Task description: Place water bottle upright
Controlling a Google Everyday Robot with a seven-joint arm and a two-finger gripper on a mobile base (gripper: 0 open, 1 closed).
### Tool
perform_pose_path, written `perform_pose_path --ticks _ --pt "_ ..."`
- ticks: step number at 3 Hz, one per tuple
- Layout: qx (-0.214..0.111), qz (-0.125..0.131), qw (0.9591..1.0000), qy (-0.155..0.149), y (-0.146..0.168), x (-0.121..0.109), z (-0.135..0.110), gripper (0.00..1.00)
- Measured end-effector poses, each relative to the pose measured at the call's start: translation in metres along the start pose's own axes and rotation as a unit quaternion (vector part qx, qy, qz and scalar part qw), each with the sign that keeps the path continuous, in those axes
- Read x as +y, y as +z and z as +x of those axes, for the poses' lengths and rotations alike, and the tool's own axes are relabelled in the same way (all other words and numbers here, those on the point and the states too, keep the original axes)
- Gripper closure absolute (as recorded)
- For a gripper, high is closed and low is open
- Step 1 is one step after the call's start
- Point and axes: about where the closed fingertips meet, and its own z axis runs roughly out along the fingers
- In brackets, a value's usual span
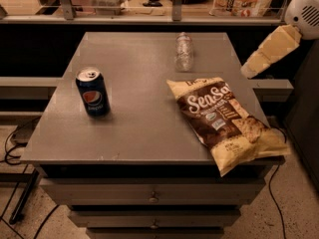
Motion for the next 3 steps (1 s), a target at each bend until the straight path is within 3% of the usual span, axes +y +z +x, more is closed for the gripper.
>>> perform_pose_path --ticks 1,3 --pt "-0.005 -0.01 0.9999 0.012 0.004 0.0 -0.003 0.0" --pt "-0.025 -0.043 0.9987 0.004 0.04 0.022 -0.069 0.0"
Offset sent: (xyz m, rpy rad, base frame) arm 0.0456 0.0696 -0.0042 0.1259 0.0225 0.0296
